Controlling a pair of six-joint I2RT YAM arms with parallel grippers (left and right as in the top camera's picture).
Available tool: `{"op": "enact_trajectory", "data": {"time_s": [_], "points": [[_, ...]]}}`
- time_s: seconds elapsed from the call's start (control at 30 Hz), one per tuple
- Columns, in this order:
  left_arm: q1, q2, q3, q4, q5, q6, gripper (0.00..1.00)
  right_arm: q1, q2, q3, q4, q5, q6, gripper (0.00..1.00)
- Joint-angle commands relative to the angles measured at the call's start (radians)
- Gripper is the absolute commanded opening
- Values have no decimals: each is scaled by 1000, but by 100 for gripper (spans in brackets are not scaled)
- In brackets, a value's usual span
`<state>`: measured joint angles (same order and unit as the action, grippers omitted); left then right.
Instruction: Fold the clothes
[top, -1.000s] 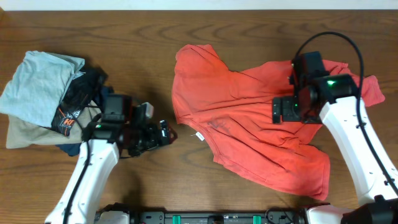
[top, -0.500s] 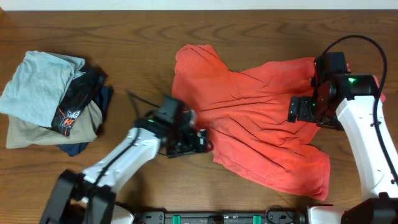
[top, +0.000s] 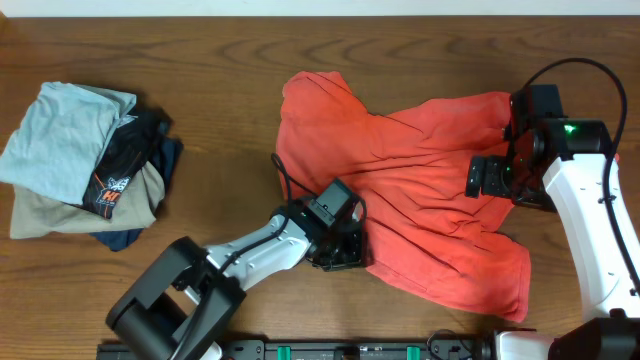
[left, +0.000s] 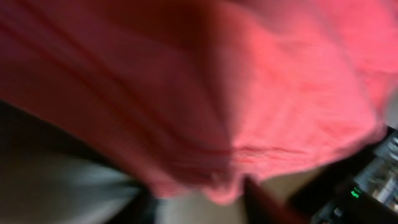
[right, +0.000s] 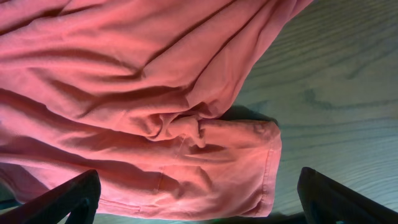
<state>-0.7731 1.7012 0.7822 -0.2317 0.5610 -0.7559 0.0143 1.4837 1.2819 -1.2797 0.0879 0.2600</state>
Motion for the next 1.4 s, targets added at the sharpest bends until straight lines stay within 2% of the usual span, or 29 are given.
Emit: {"op": "enact_trajectory", "data": {"time_s": [0.0, 0.13, 0.33, 0.4, 0.53, 0.6, 0.63, 0.67, 0.8, 0.93, 1.13, 1.37], "points": [[12, 29, -11, -10, -135, -23, 7, -8, -8, 12, -3, 14, 16, 99], [89, 21, -9, -51, -207, 74, 6, -8, -8, 12, -4, 21, 15, 99], [350, -68, 32, -245, -399, 227, 6, -8, -8, 12, -11, 32, 7, 99], [463, -114, 53, -268, -397, 268, 6, -8, -8, 12, -12, 32, 8, 99], [664, -204, 93, -312, -342, 270, 8, -8, -8, 12, -13, 32, 8, 99], [725, -238, 94, -333, -256, 269, 60, -8, -8, 12, -13, 32, 8, 99], [749, -253, 94, -357, -208, 269, 80, -8, -8, 12, -13, 32, 8, 99], [761, -262, 94, -392, -172, 269, 88, -8, -8, 12, -13, 32, 8, 99], [746, -267, 89, -563, -143, 270, 99, -8, -8, 12, -13, 32, 8, 99], [685, -265, 48, -647, -142, 269, 98, -8, -8, 11, -13, 32, 8, 99], [565, -264, -47, -605, -142, 251, 98, -8, -8, 11, -15, 32, 8, 99], [404, -264, -129, -457, -142, 100, 98, -8, -8, 11, -21, 32, 8, 99]]}}
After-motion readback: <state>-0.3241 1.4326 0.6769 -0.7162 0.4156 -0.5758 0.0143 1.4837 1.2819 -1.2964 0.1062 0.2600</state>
